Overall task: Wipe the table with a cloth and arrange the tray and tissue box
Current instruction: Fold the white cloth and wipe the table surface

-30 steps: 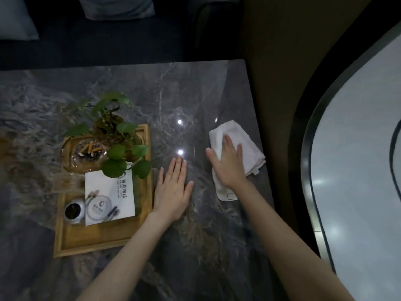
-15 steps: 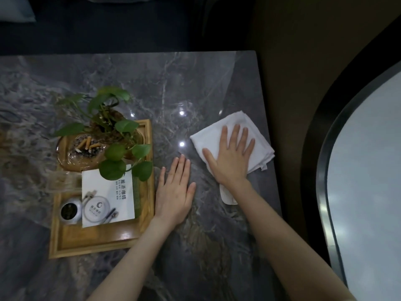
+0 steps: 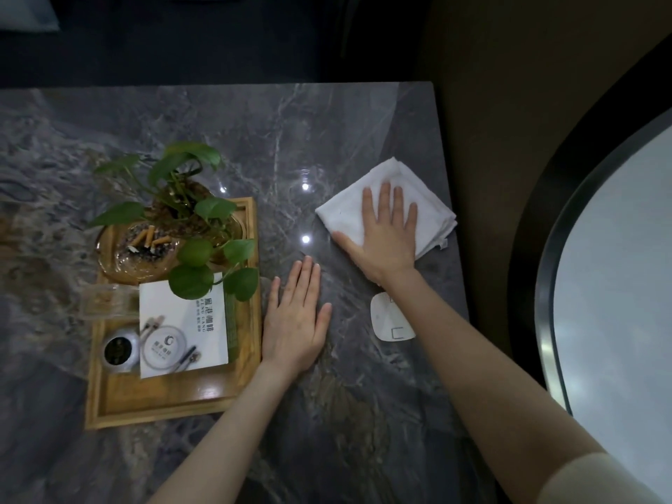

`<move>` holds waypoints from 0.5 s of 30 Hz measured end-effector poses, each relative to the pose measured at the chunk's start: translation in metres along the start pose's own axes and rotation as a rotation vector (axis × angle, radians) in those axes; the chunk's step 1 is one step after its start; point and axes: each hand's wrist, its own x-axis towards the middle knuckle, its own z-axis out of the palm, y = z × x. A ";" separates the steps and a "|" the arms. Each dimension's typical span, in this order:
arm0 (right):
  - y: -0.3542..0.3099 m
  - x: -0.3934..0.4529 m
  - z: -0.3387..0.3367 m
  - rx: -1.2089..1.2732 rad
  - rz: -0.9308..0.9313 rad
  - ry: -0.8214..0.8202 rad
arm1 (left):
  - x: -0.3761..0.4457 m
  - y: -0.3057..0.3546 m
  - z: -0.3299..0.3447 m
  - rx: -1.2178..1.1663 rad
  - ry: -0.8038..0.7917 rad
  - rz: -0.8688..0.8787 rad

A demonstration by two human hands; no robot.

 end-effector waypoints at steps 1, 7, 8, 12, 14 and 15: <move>-0.004 -0.005 0.001 0.006 -0.014 -0.005 | 0.000 0.000 -0.001 0.003 0.000 0.000; -0.020 -0.041 0.013 -0.025 -0.133 -0.028 | -0.002 0.001 -0.002 -0.010 0.028 -0.029; -0.023 -0.047 0.016 -0.035 -0.158 -0.032 | -0.002 0.001 -0.002 -0.014 0.029 -0.031; -0.028 -0.055 0.019 -0.031 -0.190 -0.047 | -0.002 0.001 -0.002 -0.022 0.028 -0.029; -0.025 -0.044 0.017 -0.028 -0.177 -0.036 | -0.001 0.001 0.000 -0.039 0.022 -0.025; -0.023 -0.038 0.015 -0.037 -0.174 -0.036 | -0.002 0.000 0.000 -0.039 0.026 -0.023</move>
